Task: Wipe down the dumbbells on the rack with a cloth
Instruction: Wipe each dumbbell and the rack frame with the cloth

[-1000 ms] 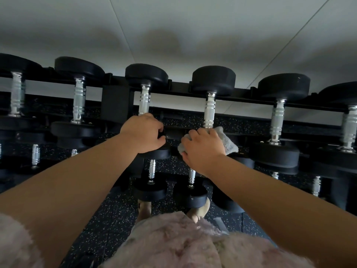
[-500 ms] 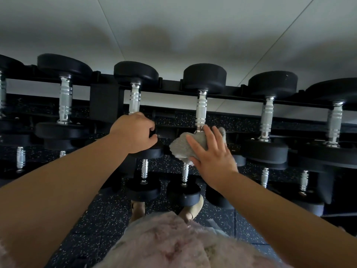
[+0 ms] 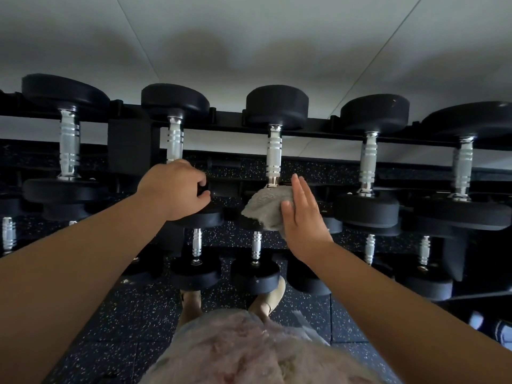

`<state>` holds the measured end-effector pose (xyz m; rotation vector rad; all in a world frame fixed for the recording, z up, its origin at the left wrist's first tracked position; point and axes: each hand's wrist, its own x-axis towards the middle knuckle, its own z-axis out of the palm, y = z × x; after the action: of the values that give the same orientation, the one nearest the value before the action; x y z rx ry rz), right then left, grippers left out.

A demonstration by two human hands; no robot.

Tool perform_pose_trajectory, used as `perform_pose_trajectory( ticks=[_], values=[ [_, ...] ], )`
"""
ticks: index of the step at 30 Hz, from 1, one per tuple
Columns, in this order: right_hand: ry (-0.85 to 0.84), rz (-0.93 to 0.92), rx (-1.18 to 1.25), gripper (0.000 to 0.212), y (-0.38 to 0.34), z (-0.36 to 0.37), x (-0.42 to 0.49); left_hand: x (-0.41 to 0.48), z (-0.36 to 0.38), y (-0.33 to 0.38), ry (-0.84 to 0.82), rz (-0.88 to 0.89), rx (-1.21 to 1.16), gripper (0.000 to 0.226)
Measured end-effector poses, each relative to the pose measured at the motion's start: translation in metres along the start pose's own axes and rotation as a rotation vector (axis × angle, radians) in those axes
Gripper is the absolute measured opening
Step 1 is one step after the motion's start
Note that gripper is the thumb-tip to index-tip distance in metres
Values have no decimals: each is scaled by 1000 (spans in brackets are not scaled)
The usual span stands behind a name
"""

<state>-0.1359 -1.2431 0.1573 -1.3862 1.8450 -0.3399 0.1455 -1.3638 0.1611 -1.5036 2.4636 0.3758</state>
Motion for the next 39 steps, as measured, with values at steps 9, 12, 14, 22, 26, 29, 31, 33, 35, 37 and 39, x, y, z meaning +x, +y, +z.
perform_pose_trajectory(
  ticks=[9,12,14,22,26,29,31,33,35,37,39],
  values=[
    [55,272,239,73,-13,2,5,-3,-4,3,0,-12,-13,37],
    [24,408,365,81,-17,18,-21,-1,-5,4,-23,-24,-4,37],
    [40,452,416,78,-21,18,-21,-1,-6,4,-35,-27,-4,38],
    [71,681,450,51,-24,-5,30,-4,-9,5,-18,-16,-17,35],
    [110,567,431,63,-36,5,19,-4,-7,6,-23,-31,-23,35],
    [63,475,274,87,-50,19,-3,-3,-6,6,-25,-40,-35,35],
    [37,437,161,94,-47,22,-5,-4,-6,5,-28,-42,-38,34],
    [47,375,88,94,-38,19,-1,-4,-6,5,-21,-37,-41,35],
    [64,306,96,92,-30,15,2,-4,-6,5,-12,-28,-38,36],
    [127,246,141,86,-23,13,4,-4,-6,4,-5,-24,-31,36],
    [196,226,240,71,-19,13,8,-4,-6,4,2,-23,-29,35]
  ],
)
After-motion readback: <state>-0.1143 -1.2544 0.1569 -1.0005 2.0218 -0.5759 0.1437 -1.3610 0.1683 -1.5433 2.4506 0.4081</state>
